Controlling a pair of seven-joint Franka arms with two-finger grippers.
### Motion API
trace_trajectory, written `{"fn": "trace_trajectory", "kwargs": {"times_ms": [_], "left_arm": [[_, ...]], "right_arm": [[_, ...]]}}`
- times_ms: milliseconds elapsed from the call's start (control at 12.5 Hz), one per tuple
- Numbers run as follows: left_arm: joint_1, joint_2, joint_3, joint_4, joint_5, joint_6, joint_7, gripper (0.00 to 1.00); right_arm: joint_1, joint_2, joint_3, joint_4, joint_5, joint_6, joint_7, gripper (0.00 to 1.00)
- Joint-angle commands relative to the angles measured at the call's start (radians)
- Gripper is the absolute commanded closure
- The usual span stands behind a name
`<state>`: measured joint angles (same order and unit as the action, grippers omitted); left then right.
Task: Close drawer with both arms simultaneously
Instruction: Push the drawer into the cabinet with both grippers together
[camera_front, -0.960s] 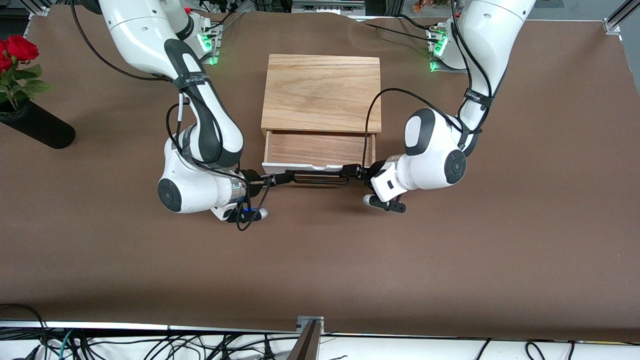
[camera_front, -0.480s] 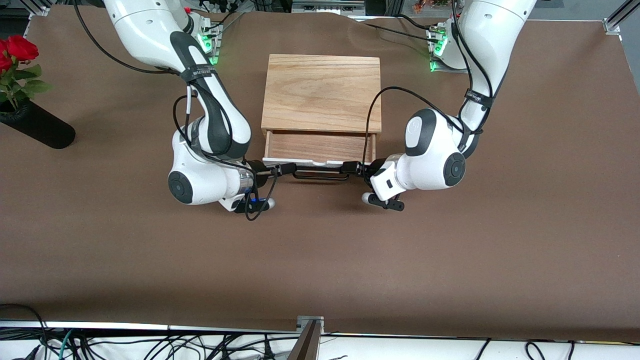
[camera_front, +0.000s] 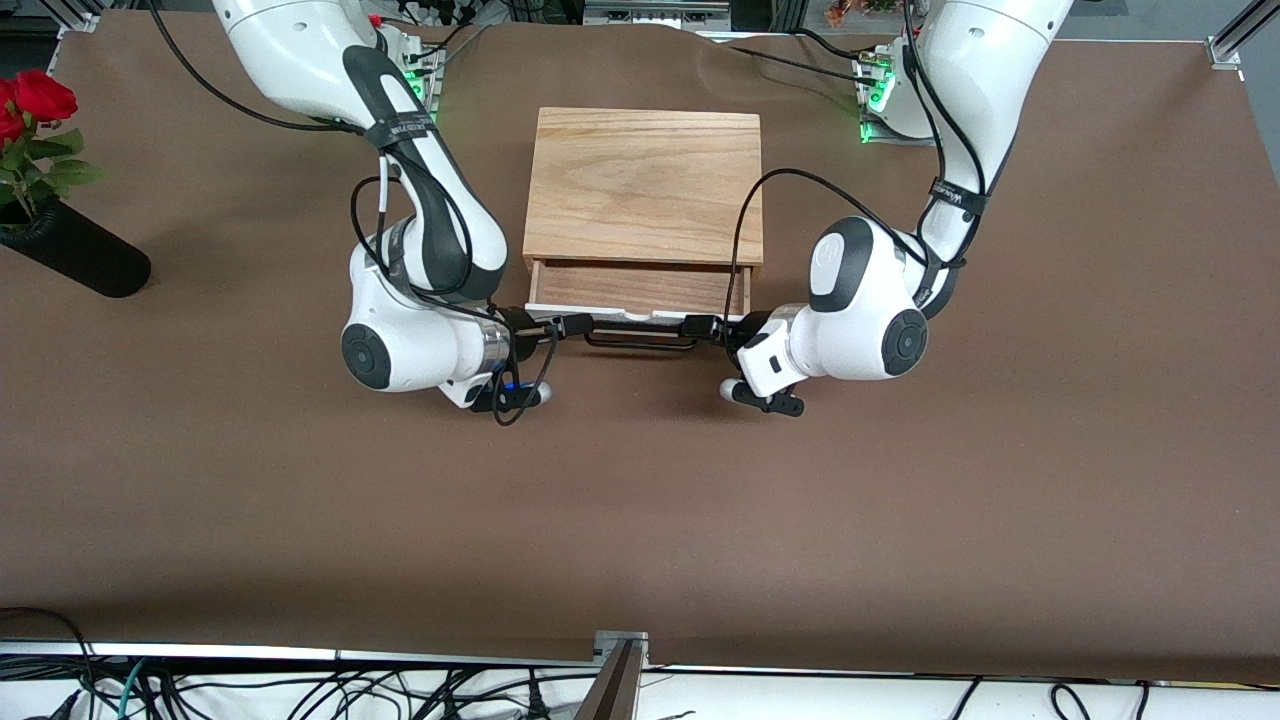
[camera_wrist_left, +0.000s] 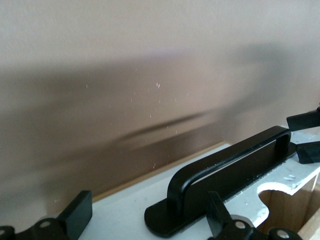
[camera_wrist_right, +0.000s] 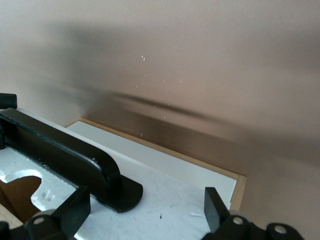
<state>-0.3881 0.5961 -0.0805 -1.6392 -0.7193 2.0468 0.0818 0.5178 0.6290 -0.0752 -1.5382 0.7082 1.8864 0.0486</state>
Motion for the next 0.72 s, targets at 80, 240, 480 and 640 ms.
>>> {"fn": "trace_trajectory", "kwargs": {"times_ms": [80, 240, 480, 640], "left_arm": [[0.012, -0.001, 0.001, 0.002, -0.026, -0.118, 0.015, 0.00], [0.015, -0.001, 0.001, 0.004, -0.026, -0.170, 0.013, 0.00], [0.018, -0.001, 0.001, 0.002, -0.025, -0.255, 0.012, 0.00], [0.020, 0.001, 0.001, 0.002, -0.022, -0.276, 0.010, 0.00]], "right_arm": [[0.041, -0.094, 0.049, -0.166, 0.022, 0.068, 0.014, 0.00], [0.041, -0.097, 0.064, -0.181, 0.022, 0.079, 0.017, 0.00], [0.041, -0.115, 0.092, -0.207, 0.024, 0.079, 0.051, 0.00], [0.041, -0.143, 0.104, -0.250, 0.024, 0.095, 0.056, 0.00]]}}
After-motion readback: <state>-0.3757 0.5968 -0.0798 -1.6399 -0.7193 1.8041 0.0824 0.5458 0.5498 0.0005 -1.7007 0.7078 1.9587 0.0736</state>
